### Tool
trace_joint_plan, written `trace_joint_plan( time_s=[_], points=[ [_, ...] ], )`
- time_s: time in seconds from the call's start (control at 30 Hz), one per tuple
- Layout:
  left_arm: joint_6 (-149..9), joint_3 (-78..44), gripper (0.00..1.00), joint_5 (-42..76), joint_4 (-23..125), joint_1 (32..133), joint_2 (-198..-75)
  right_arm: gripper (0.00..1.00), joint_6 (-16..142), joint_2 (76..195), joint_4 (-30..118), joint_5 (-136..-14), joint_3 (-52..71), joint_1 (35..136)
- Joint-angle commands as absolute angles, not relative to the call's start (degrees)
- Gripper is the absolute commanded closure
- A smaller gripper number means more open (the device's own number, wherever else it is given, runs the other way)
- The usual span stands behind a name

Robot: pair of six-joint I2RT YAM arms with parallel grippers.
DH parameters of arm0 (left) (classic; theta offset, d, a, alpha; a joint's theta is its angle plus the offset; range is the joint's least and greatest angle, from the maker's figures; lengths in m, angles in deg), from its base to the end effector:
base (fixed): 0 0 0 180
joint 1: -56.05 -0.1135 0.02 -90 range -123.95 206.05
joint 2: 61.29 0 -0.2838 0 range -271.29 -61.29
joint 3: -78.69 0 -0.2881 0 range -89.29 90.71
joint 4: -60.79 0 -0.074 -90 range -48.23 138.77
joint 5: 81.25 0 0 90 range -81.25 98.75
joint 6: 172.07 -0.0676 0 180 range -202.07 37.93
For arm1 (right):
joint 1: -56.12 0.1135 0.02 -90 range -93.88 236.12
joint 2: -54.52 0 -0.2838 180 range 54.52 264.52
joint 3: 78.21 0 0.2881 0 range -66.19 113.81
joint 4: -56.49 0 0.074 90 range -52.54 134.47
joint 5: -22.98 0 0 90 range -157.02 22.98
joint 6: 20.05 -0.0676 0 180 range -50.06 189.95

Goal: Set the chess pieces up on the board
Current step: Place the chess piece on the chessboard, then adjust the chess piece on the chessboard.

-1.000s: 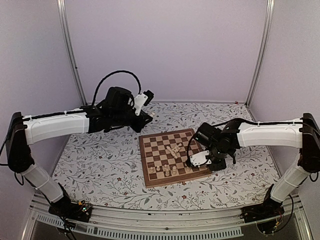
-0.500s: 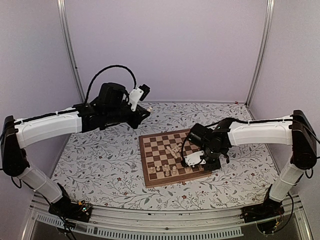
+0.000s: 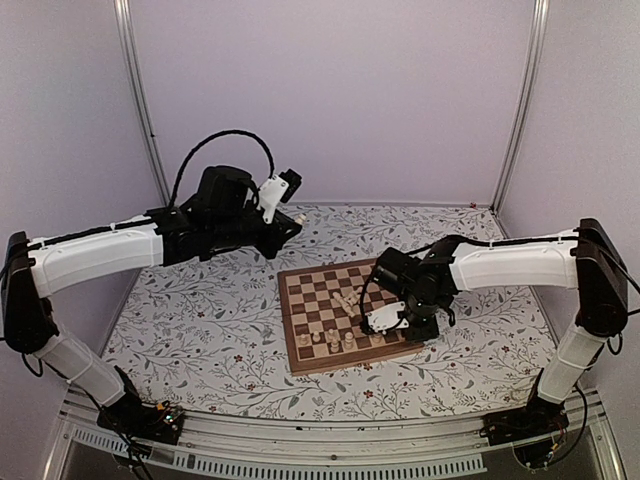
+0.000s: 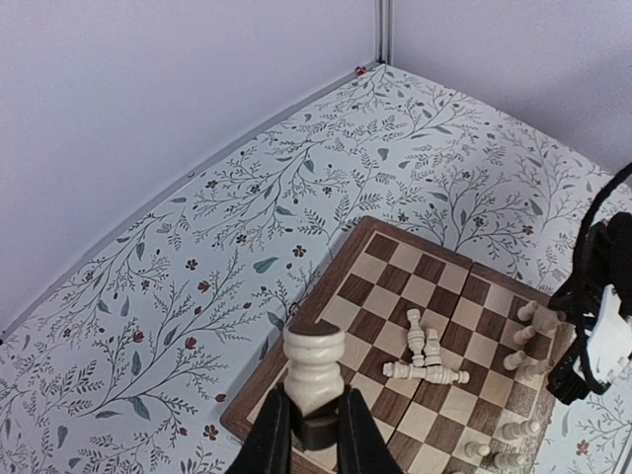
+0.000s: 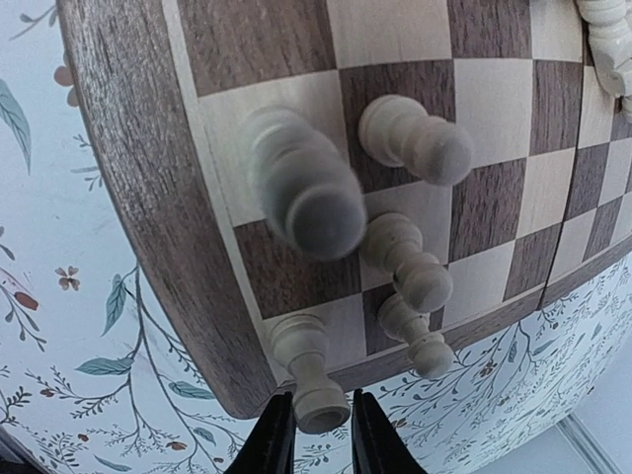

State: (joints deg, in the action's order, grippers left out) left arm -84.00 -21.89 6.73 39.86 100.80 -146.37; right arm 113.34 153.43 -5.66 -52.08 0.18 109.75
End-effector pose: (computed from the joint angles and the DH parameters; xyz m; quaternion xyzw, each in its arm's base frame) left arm 0.2921 -0.2862 0.3045 0.3285 0.7847 -0.1779 0.4947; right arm 0.2225 0.2727 0.1547 -0.7357 0.6617 -0.1236 0.0747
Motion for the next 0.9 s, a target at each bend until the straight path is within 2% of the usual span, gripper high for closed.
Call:
trace_joint_plan(
  time_s=[0.0, 0.87],
  points=[
    [-84.6, -20.7, 1.0, 6.6, 39.5, 101.7, -145.0, 0.75, 112.4, 154.5, -5.9, -51.5, 1.9, 110.2],
    [-84.7, -20.3, 1.0, 7.7, 38.8, 102.5, -146.1, 0.7, 111.0, 155.0, -7.7, -58.9, 4.7, 110.2]
  ],
)
